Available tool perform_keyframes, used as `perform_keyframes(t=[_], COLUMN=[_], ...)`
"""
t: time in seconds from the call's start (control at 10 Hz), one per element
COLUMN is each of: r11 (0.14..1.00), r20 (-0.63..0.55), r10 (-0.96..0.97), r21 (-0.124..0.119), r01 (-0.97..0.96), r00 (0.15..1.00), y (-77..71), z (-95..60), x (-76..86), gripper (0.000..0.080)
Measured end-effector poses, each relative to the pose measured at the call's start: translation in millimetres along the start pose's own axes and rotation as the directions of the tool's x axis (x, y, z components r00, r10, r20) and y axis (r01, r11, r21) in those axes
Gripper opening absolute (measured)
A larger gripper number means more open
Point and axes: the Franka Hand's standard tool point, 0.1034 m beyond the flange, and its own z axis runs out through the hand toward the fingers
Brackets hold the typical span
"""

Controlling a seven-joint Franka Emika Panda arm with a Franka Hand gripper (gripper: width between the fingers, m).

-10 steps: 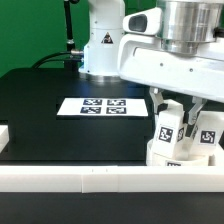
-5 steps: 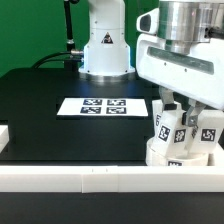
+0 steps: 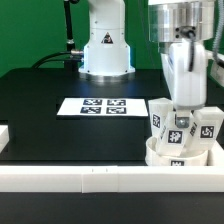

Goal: Assemble stool

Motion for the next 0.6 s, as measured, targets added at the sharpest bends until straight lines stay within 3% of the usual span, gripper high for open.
perform_keyframes(t=[0.2,0.6], r11=[0.981,0.948], r20=[0.024,0.076], r10=[0.195,0.318], r21=[-0.002,-0.024], r01=[-0.195,-0.317], r00=[0.981,0.945], y=[0.7,4.5], z=[0.1,0.8], x=[-3.6,-13.3], gripper=[0.0335,0.0335])
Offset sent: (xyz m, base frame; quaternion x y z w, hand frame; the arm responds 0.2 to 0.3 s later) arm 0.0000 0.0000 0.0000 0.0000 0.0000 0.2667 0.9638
